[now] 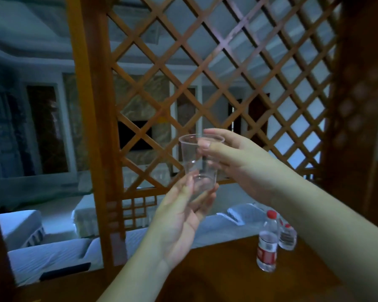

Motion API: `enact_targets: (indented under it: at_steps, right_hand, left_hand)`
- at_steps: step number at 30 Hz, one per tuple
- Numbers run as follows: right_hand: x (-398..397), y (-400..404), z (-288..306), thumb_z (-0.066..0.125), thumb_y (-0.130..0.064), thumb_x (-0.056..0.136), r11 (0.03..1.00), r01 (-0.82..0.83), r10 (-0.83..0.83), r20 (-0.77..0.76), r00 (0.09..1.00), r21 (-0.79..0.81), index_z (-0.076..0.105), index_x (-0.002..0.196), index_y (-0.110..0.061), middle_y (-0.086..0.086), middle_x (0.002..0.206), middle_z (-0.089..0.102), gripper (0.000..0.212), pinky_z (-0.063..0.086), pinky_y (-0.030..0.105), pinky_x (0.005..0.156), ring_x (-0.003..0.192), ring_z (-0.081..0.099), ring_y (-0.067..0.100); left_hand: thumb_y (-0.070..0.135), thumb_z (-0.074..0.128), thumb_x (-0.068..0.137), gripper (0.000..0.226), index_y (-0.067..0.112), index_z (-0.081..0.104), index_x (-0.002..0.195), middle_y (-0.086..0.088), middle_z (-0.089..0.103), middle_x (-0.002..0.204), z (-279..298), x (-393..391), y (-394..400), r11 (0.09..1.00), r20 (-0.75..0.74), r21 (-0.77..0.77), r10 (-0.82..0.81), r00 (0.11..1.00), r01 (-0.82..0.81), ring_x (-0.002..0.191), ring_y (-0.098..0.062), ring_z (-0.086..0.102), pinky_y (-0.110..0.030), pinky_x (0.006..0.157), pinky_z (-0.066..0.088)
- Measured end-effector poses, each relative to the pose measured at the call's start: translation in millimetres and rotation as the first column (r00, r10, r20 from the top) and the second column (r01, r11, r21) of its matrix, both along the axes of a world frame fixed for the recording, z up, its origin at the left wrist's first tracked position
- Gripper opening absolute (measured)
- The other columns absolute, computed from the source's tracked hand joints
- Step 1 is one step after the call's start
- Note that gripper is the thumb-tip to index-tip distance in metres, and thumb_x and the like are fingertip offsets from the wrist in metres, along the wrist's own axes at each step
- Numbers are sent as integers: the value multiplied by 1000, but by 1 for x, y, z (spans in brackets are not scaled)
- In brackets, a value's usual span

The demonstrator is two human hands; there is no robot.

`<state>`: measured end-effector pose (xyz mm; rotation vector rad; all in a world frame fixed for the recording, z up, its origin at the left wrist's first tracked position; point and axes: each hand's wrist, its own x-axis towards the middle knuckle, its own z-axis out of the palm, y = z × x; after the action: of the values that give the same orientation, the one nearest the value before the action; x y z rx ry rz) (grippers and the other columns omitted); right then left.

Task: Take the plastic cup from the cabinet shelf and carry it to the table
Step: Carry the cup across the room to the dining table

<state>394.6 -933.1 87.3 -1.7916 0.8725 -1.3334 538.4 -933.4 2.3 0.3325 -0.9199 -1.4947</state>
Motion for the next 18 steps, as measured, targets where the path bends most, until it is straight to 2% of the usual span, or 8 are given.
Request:
enact_targets:
  at_steps: [3,6,10,14,16,18]
  right_hand:
    - [-13,9,-8,75,-41,76,996,85,-85,25,996,2,54,130,-24,-5,123,67,61,45,41,102,112,63,8]
    - [-29,20,-17,76,-41,76,985,174,-174,26,984,12,54,130,-25,-7,122,67,61,45,42,101,113,62,11]
    - [-55,44,-35,76,-41,77,951,310,-310,-6,951,22,53,129,-28,-14,119,68,58,50,28,95,111,63,6]
    - [-90,79,-48,75,-44,77,886,462,-459,-65,886,41,52,130,-34,-20,119,66,59,46,31,98,110,61,-1]
    - [-110,101,-50,74,-41,79,850,525,-520,-85,850,53,51,130,-34,-21,117,67,56,48,26,96,109,61,-1]
    - [-131,125,-52,74,-42,78,798,600,-595,-75,800,60,52,130,-32,-17,118,67,57,45,32,101,111,61,3]
  left_hand:
    - [32,69,75,39,8,73,106,-21,70,114,-5,-9,-3,995,-17,19,-97,995,97,103,-32,68,-30,73,58]
    - [36,64,79,41,8,73,107,-22,69,117,-11,-23,-6,972,-39,100,-210,977,213,105,-32,68,-31,71,58]
    - [31,63,80,37,6,73,105,-22,71,110,-22,-51,-5,915,-40,180,-359,932,361,100,-34,70,-35,69,61]
    - [25,59,83,30,3,75,95,-24,73,102,-33,-99,10,833,-51,246,-498,865,495,94,-34,72,-36,67,61]
    - [22,57,89,27,2,72,101,-23,74,99,-36,-126,23,794,-40,262,-560,828,549,94,-33,72,-36,68,61]
    - [21,57,93,27,2,68,107,-23,74,100,-36,-155,39,756,-26,268,-614,789,597,97,-34,71,-37,74,61]
